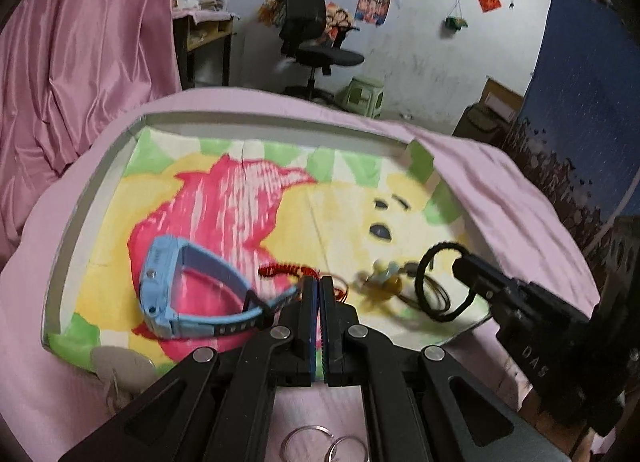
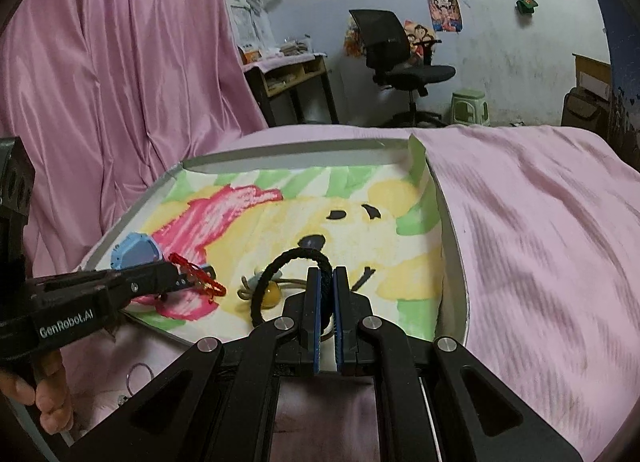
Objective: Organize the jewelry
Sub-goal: 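Carry both items over the tray and open the right tool to drop the hair tie, then open the left tool to drop the red string into the tray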
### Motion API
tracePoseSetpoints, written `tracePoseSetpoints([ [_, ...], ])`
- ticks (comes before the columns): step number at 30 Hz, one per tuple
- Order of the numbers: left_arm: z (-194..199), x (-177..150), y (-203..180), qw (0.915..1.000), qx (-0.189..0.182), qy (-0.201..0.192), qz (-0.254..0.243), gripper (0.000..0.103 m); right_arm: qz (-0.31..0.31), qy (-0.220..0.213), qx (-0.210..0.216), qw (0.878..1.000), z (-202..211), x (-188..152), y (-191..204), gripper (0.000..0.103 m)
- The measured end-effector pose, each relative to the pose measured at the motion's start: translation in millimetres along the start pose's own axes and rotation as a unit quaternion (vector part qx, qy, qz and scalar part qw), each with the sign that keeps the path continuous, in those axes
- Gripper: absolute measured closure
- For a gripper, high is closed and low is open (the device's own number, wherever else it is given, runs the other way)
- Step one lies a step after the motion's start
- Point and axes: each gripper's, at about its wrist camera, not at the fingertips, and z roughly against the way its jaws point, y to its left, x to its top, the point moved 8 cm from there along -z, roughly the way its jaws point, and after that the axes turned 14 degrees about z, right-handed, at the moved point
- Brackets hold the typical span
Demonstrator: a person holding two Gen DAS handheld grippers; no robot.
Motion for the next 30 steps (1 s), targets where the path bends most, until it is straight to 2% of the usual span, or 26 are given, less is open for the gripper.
tracePoseSetpoints([
  [4,-3.3,-5.5,6.7,0.9998,0.009,0.019,0.008,0.101,-0.003,0.011,0.004,1.0,-2.3,-3.5,-1.5,0.097],
  [9,1.6,-7.0,13.1,0.9996,0.003,0.016,0.025,0.101,-0.006,0.016,0.005,1.0,1.2,-6.0,-3.5,0.094],
  [10,3.3,-7.5,13.7,0.9995,0.001,0.015,0.027,0.101,-0.007,0.015,0.005,1.0,3.0,-6.1,-4.6,0.093],
  [12,6.8,-7.9,14.5,0.9995,-0.003,0.011,0.029,0.101,-0.009,0.011,0.004,1.0,5.7,-5.8,-5.8,0.082],
  [14,12.4,-8.2,14.9,0.9995,-0.006,0.003,0.03,0.101,-0.011,0.007,0.004,1.0,9.4,-5.1,-7.2,0.077],
  [17,19.9,-8.0,15.2,0.9994,-0.011,-0.006,0.033,0.1,-0.009,0.0,0.002,1.0,15.6,-3.4,-7.5,0.076],
  [20,28.3,-9.0,15.9,0.9992,-0.014,-0.015,0.035,0.1,-0.005,-0.014,-0.003,1.0,25.4,-0.7,-6.8,0.065],
  [26,43.5,-10.8,17.4,0.9987,-0.016,-0.033,0.035,0.099,0.011,-0.051,-0.019,0.998,52.1,6.8,-4.4,0.051],
  [29,50.9,-12.5,20.1,0.9983,-0.017,-0.04,0.038,0.088,0.016,-0.07,-0.025,0.997,65.1,9.7,-3.5,0.043],
  [30,53.1,-12.5,20.8,0.9981,-0.018,-0.044,0.039,0.075,0.017,-0.075,-0.026,0.997,68.9,10.1,-3.2,0.041],
])
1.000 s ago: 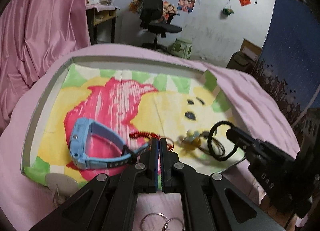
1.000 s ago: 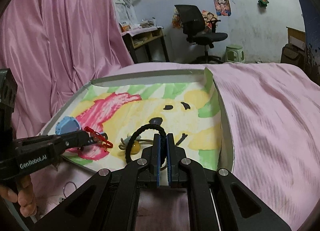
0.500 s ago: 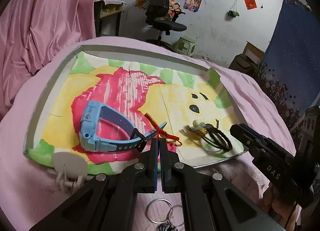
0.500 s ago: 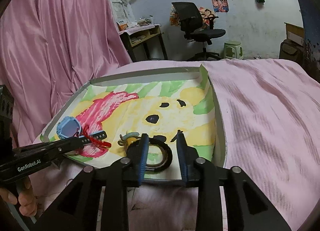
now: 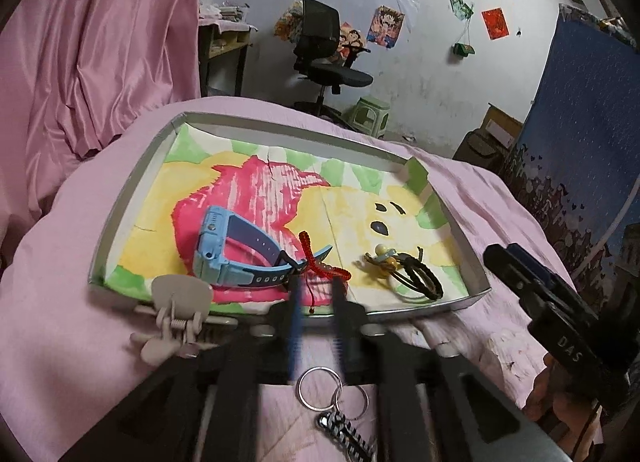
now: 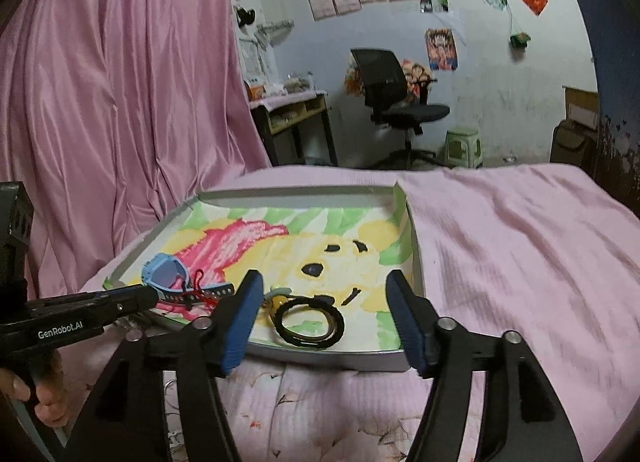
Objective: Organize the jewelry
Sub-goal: 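Open the left tool to drop the red string into the tray, then withdraw both open tools from the tray toward the keyrings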
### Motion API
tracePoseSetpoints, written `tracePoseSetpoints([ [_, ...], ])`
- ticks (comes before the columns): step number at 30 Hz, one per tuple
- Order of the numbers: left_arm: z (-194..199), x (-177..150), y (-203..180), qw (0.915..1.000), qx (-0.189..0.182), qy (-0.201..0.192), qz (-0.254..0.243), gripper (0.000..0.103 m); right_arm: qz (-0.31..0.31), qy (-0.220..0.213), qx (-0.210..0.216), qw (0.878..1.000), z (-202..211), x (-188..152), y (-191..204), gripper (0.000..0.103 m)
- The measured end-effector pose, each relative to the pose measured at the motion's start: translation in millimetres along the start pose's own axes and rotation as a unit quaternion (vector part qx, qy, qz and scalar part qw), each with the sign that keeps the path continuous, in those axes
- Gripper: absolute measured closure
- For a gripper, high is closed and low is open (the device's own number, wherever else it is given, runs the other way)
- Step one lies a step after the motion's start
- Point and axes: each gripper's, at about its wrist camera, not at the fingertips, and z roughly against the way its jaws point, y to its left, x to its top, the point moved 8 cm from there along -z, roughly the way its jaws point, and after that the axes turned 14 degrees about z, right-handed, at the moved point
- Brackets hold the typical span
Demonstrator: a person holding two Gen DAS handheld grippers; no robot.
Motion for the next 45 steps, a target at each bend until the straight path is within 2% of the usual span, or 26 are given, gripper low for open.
tracePoseSetpoints([
  [1,3.5,-0.1,0.9,1.0,-0.003,-0.007,0.003,0.062,0.001,-0.006,-0.001,1.0,3.8,1.3,0.0,0.04],
  [3,12.5,2.0,3.3,0.9994,-0.01,-0.029,0.013,0.051,0.0,-0.013,-0.003,1.0,9.6,2.5,-0.5,0.036],
  [6,21.4,3.4,8.3,0.9987,-0.013,-0.043,0.025,0.047,0.0,-0.027,-0.007,1.0,19.5,4.3,-0.7,0.029],
  [10,38.2,3.6,12.3,0.9966,-0.009,-0.078,0.025,0.028,0.004,-0.045,-0.01,0.999,35.9,5.6,1.2,0.021],
  [12,46.0,1.6,12.4,0.9957,-0.008,-0.09,0.021,0.022,0.006,-0.054,-0.008,0.998,44.9,4.9,3.6,0.013],
  [16,64.4,-6.3,13.3,0.9933,-0.004,-0.115,0.01,0.007,0.015,-0.07,-0.007,0.997,65.7,2.5,10.7,0.004],
  [24,94.2,-26.2,17.8,0.9906,0.004,-0.137,-0.011,0.003,0.052,-0.088,-0.025,0.994,100.5,-9.2,22.1,0.001],
  [30,108.7,-44.2,22.6,0.99,0.025,-0.133,-0.04,0.002,0.074,-0.06,-0.003,0.995,111.1,-20.6,27.7,0.001],
  [39,101.8,-70.6,30.2,0.9915,0.051,-0.099,-0.066,0.002,0.067,0.006,0.033,0.997,99.5,-43.9,29.4,0.001],
  [42,93.5,-76.3,32.6,0.9934,0.051,-0.075,-0.071,0.002,0.061,0.016,0.051,0.997,95.8,-50.0,30.0,0.001],
  [45,84.5,-82.3,35.4,0.9954,0.05,-0.046,-0.069,0.002,0.07,0.039,0.052,0.995,88.6,-58.1,29.4,0.002],
])
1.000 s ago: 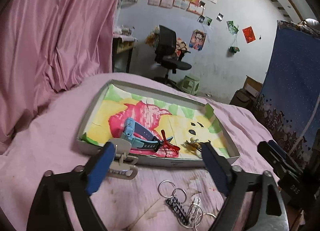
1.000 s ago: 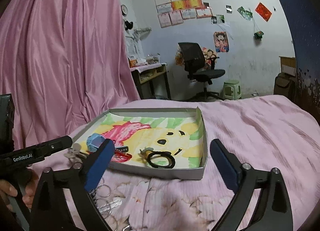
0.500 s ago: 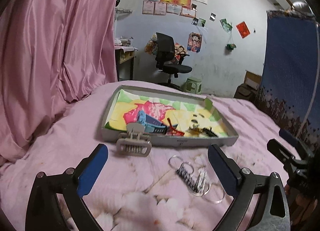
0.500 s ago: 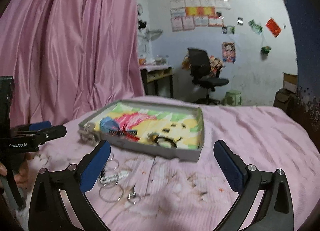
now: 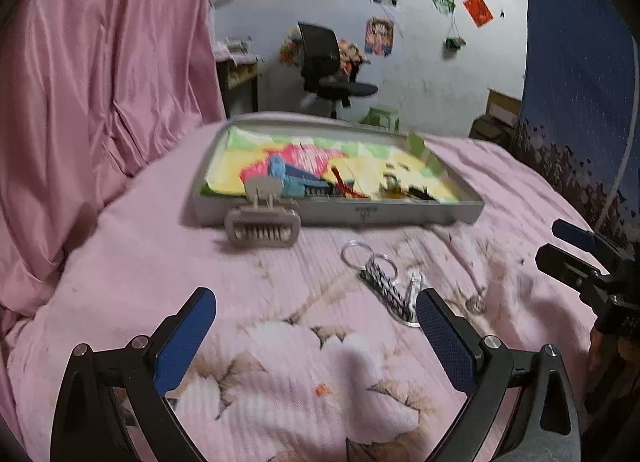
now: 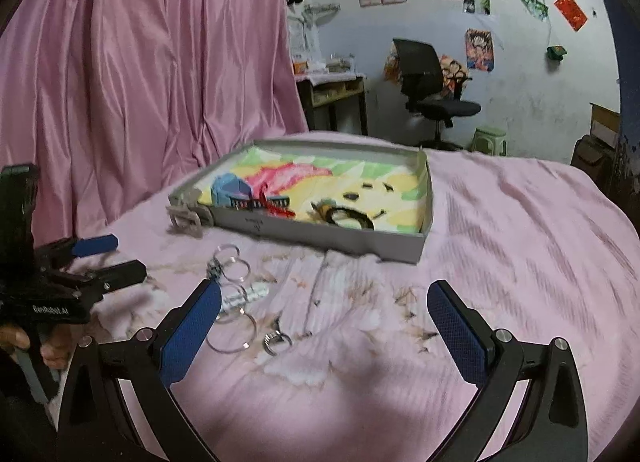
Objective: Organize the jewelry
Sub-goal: 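Withdraw both open tools from the tray toward the keyrings, then close the left tool on the keyring bunch while the right tool reaches the silver ring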
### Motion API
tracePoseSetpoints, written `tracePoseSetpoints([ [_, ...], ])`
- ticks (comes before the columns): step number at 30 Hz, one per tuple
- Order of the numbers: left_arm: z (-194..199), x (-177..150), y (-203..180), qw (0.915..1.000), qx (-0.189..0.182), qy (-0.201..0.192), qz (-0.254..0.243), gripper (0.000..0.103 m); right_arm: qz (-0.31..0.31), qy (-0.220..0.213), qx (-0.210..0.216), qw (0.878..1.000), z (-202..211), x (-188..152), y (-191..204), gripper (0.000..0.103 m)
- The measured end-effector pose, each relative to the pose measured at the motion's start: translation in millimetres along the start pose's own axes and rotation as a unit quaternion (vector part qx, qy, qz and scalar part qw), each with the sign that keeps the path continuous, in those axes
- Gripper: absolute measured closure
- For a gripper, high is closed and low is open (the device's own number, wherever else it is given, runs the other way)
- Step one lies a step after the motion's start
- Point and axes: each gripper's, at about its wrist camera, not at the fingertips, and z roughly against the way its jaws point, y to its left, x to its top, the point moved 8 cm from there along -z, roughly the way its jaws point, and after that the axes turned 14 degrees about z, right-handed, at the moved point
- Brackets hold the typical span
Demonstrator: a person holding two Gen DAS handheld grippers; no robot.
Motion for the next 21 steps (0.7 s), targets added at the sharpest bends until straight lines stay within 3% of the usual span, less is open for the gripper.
tracePoseSetpoints([
  [4,-10.4,-6.1,1.5,0.9994,-0.009,0.033,0.006,0.002,0.011,0.018,0.007,1.0,-7.2,-4.2,4.7,0.005],
  [12,-20.6,-10.4,-5.3,0.998,-0.025,0.058,-0.003,0.002,0.055,0.055,0.04,0.996,-24.5,-12.8,28.7,0.045],
  [21,-26.0,-10.2,-13.3,0.9959,-0.054,0.072,-0.009,0.012,0.077,0.088,0.069,0.991,-35.9,-22.1,44.8,0.065],
])
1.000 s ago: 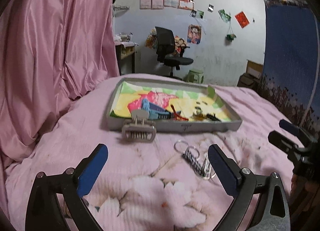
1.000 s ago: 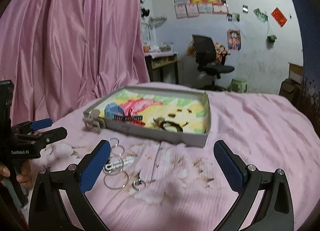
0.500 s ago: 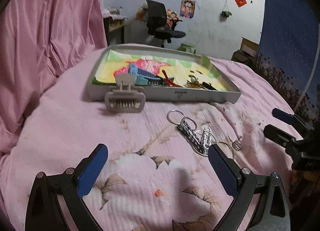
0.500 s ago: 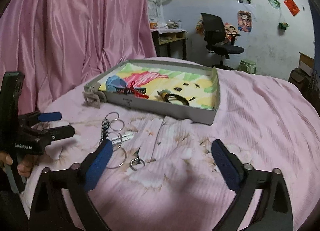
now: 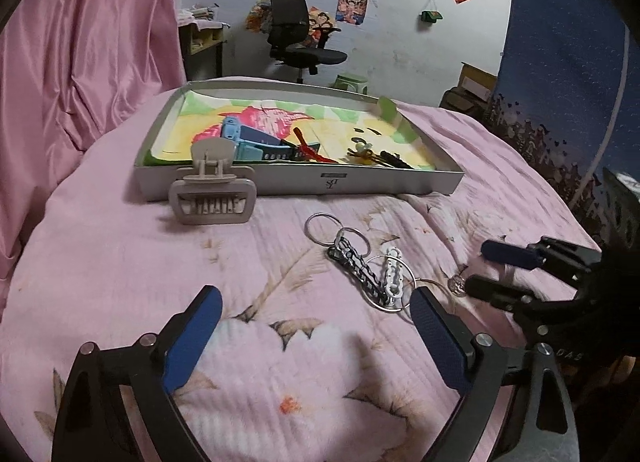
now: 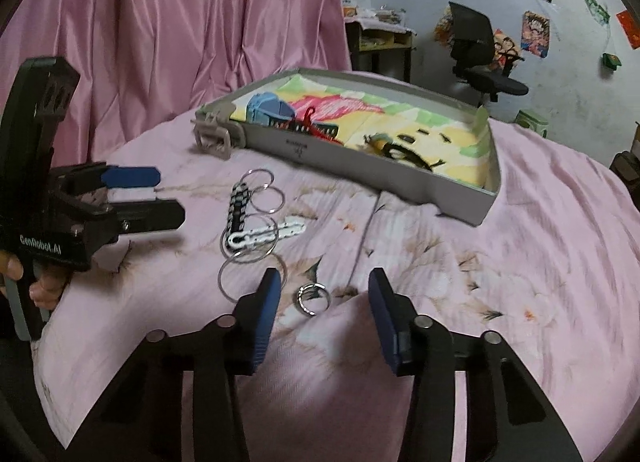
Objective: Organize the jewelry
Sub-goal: 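Close the left tool on the keyring bunch while the right tool reaches the silver ring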
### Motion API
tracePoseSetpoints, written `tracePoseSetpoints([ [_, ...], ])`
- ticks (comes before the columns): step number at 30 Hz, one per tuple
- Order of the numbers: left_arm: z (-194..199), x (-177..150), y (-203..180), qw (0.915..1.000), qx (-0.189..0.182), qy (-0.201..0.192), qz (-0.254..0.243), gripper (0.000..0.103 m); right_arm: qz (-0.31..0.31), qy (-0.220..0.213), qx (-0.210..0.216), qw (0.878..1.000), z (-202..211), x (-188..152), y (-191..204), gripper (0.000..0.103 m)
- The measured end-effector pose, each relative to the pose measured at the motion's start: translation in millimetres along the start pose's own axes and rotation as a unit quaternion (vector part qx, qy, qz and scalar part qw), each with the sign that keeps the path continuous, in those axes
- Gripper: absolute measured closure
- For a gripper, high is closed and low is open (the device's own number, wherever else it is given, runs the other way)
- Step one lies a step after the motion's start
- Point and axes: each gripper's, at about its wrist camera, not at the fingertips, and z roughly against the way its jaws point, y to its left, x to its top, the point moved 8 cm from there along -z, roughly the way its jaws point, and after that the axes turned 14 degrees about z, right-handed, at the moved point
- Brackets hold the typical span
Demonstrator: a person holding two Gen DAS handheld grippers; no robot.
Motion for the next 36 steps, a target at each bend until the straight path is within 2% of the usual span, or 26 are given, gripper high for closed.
tracePoseSetpoints([
  [5,-9.6,5.6,-3.7,0.9997,-0.021,0.012,0.004,0.03,0.007,0.024,0.011,1.0,-10.4,-4.7,6.4,0.069],
  [6,-12.2,6.7,-5.1,0.9995,-0.029,0.016,0.006,0.037,0.007,0.028,0.011,1.0,-11.4,-5.5,7.3,0.07],
  [9,-23.1,8.9,-9.3,0.998,-0.051,0.035,0.014,0.052,0.005,0.034,0.012,0.999,-13.8,-6.3,7.6,0.071],
  [13,-39.4,11.3,-11.8,0.995,-0.071,0.063,0.033,0.068,0.001,0.042,0.011,0.999,-16.2,-8.9,6.3,0.073],
  [16,-48.1,10.0,-13.8,0.993,-0.077,0.08,0.039,0.069,0.001,0.047,0.009,0.999,-17.7,-9.5,6.5,0.073],
  [20,-53.6,5.7,-17.4,0.9931,-0.066,0.092,0.03,0.071,0.0,0.052,0.008,0.999,-19.3,-10.8,6.9,0.073],
  [22,-55.8,4.1,-16.9,0.9931,-0.06,0.096,0.029,0.079,-0.001,0.053,0.008,0.999,-18.6,-10.7,7.6,0.073],
  [26,-56.6,3.5,-14.2,0.9916,-0.068,0.102,0.042,0.087,-0.001,0.054,0.011,0.998,-19.8,-10.4,7.6,0.081],
  [29,-58.0,2.6,-14.4,0.9911,-0.069,0.105,0.044,0.088,-0.003,0.055,0.017,0.998,-20.5,-11.4,7.9,0.084],
  [36,-59.5,-0.6,-17.1,0.9898,-0.076,0.113,0.042,0.092,-0.005,0.055,0.018,0.998,-20.5,-11.4,8.1,0.085],
])
